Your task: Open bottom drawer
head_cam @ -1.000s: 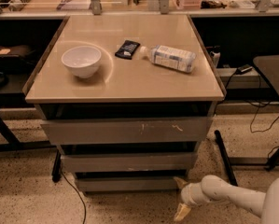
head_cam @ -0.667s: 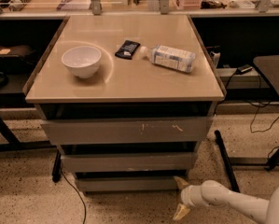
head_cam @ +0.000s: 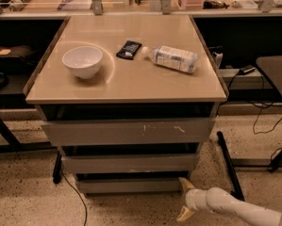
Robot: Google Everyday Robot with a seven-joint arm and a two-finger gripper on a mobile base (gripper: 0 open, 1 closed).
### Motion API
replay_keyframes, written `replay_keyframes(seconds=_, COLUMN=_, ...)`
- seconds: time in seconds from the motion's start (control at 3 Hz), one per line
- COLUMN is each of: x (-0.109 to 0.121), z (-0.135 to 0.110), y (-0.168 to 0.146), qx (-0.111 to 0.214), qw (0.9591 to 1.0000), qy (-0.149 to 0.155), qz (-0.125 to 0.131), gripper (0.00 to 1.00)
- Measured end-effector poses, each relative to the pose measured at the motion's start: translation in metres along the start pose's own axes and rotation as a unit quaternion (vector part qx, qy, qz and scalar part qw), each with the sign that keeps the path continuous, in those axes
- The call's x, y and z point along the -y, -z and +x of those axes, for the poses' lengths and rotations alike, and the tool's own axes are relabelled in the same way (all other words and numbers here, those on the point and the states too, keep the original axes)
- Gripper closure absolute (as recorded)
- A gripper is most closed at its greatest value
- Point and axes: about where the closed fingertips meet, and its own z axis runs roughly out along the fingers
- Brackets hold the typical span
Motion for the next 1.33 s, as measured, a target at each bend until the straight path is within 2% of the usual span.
replay_keyframes(seconds=0.33, x=0.014, z=0.0, y=-0.019, qx=0.005, qw=1.0, qy=0.001, qz=0.008, gripper=0.0)
replay_keyframes(seconds=0.67, x=0.041, z=-0.013, y=-0.043, qx=0.013, qw=0.9994, qy=0.023, qz=0.02, gripper=0.0)
replay_keyframes(seconds=1.0, x=0.071, z=-0.022, y=-0.073, qx=0.002, qw=0.9984, qy=0.048, qz=0.03, gripper=0.0)
replay_keyframes(seconds=1.33, x=0.07, z=-0.023, y=-0.074, qx=0.003, qw=0.9984, qy=0.049, qz=0.027, gripper=0.0)
